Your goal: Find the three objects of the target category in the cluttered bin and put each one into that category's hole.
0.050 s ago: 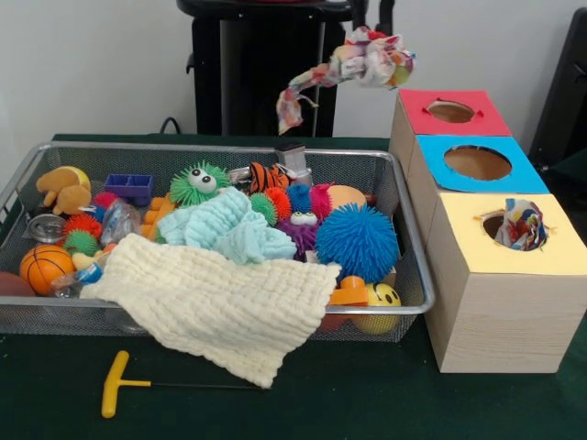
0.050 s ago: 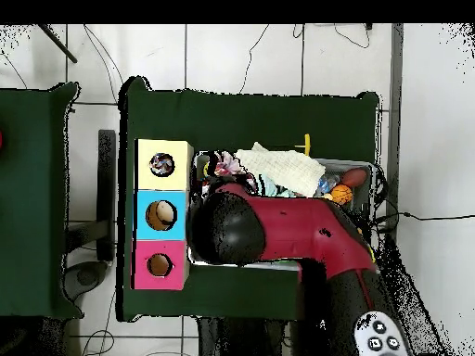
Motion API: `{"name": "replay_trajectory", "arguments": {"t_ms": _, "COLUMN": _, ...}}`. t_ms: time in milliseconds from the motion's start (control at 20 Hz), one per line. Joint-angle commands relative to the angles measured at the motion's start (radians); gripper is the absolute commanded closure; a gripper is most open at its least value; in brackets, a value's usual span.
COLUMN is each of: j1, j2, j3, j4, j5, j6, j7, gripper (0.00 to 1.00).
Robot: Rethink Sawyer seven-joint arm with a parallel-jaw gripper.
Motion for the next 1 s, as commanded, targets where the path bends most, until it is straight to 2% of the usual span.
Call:
{"name": "replay_trajectory", "arguments": {"t_ms": 50, "j1": 0.121, "j2": 0.079, "j3": -0.155, "j4": -0.005, "j5": 0.009, "j6": 0.024, "j7": 0.355, "gripper": 1.0}}
{"name": "replay_trajectory", "arguments": {"t_ms": 600, "j1": 0.305, "j2": 0.171, "j3": -0.272, "j4": -0.069, "j5": 0.069, "j6": -0.038, "j7": 0.481, "gripper": 1.0}}
{"name": "replay_trajectory", "arguments": {"t_ms": 1000, "j1": 0.361, "j2": 0.235, "j3": -0.298, "j4": -0.147, "j5": 0.086, "j6": -0.059, "j7": 0.506, "gripper": 1.0}}
